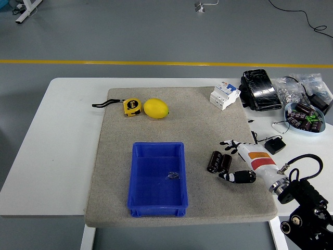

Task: Pick up the battery,place it into the box

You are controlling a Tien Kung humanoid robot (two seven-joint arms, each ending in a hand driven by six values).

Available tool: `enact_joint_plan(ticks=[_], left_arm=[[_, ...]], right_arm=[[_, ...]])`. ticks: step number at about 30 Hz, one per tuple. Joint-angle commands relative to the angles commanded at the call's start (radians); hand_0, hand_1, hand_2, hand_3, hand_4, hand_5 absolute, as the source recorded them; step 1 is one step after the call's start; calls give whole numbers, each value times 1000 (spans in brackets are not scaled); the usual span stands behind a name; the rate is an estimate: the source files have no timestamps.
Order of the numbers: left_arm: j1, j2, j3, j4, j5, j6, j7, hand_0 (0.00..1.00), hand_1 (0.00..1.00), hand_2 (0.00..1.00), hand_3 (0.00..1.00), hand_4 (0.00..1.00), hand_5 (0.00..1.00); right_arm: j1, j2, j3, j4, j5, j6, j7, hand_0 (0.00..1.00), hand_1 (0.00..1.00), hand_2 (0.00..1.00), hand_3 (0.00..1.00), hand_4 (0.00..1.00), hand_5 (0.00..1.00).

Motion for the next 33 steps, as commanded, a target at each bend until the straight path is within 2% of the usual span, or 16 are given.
enact_joint_plan(ticks=[16,17,22,23,28,29,33], left_arm=[[-3,0,-11,-2,18,-14,-2,732,719,759,684,720,667],[-3,0,-11,-2,19,-15,-2,732,719,760,684,720,668],[-3,0,-13,-3,21,-17,-2,732,719,760,684,720,668],[-4,0,-13,-3,22,-18,-2,732,719,759,684,719,667],[-3,0,-14,-3,23,-19,-3,732,719,759,684,719,667],[-3,0,-15,-3,24,-20,-3,730,719,759,683,721,670],[-5,1,-17,-4,28,-23,-3,730,719,759,683,721,670]], right_arm=[[8,19,-28,-37,46,-50,39,488,563,657,771,998,208],[9,20,-31,-39,49,-54,40,450,552,645,753,998,168],[15,24,-41,-51,66,-64,48,450,552,645,753,998,168],[17,25,-43,-55,71,-65,49,413,529,608,742,998,135],[18,28,-48,-65,81,-75,55,413,529,608,742,998,135],[18,28,-49,-66,85,-78,56,367,506,583,727,998,117],[21,24,-57,-63,88,-84,57,367,506,583,727,998,117]])
